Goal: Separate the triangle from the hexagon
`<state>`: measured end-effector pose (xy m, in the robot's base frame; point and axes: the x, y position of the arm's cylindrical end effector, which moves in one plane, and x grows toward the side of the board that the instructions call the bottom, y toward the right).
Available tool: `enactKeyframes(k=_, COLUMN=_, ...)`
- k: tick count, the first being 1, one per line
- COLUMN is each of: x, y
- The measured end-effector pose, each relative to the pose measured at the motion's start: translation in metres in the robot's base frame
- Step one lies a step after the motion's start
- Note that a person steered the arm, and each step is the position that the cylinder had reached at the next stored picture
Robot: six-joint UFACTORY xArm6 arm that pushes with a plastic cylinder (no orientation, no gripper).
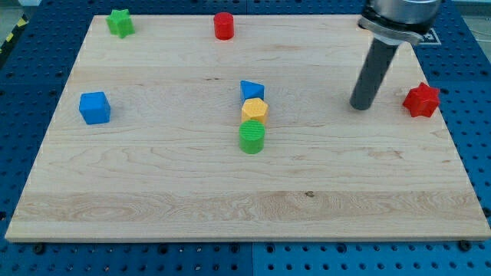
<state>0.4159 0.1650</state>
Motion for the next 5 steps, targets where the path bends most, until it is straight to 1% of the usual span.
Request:
enactKeyframes(k=2, x=-0.02, y=-0.052)
enactKeyframes(k=5, x=-0.021, y=-0.133)
